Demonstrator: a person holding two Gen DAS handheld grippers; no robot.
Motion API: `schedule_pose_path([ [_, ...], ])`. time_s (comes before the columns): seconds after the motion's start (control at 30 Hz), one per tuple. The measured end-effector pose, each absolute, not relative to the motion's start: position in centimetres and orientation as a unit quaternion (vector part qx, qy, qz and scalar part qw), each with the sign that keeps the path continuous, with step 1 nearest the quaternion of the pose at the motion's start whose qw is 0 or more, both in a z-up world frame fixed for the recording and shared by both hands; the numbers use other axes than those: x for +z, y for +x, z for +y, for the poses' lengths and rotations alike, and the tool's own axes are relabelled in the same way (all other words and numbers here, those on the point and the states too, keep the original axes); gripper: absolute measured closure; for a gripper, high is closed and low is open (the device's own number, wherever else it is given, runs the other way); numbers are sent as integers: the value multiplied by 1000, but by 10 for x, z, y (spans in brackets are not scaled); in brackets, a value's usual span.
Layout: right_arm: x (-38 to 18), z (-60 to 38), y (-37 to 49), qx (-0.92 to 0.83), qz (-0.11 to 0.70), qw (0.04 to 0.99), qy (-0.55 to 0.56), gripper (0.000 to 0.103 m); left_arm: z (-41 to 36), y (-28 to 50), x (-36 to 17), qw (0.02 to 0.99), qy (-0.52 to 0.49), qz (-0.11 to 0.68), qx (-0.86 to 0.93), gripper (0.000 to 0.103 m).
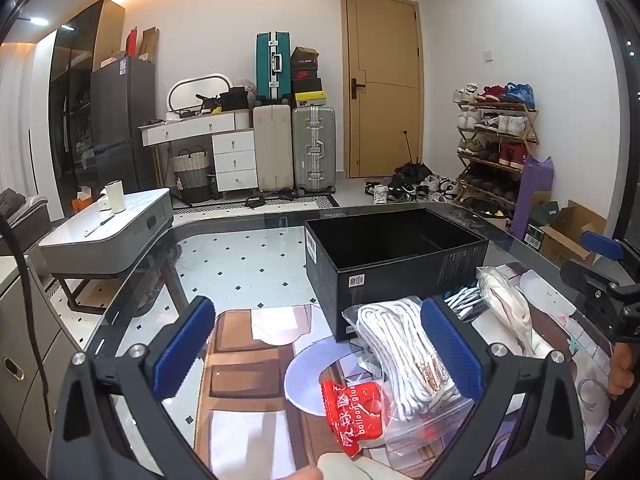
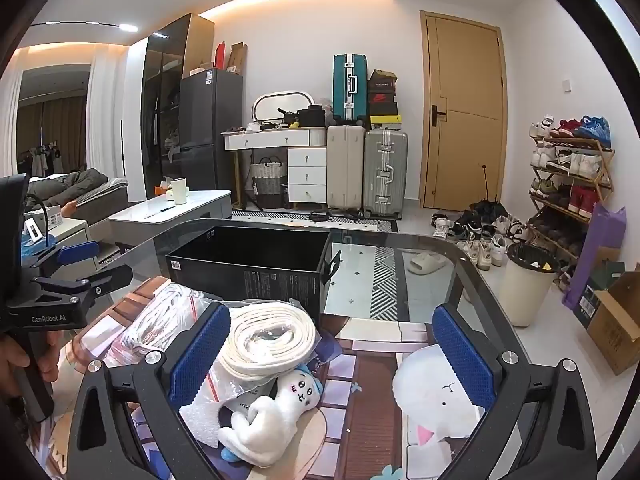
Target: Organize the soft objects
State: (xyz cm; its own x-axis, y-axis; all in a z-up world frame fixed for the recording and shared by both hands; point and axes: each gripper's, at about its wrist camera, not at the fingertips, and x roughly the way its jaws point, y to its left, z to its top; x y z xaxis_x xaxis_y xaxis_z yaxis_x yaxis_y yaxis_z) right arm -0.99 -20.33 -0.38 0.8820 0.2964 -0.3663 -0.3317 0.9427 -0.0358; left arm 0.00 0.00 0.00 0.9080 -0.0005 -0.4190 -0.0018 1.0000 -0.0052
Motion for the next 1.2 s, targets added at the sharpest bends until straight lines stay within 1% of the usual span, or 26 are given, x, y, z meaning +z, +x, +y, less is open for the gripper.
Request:
schedule_pose_path([
  [0.1,-4,-203,-9,163,185,968,-52,0,-1,1,0,975,2,223,1,0],
  [1.2,-5,-202,-5,177,187,965,-47,0,2,-4,0,979,-4,203,-4,0],
])
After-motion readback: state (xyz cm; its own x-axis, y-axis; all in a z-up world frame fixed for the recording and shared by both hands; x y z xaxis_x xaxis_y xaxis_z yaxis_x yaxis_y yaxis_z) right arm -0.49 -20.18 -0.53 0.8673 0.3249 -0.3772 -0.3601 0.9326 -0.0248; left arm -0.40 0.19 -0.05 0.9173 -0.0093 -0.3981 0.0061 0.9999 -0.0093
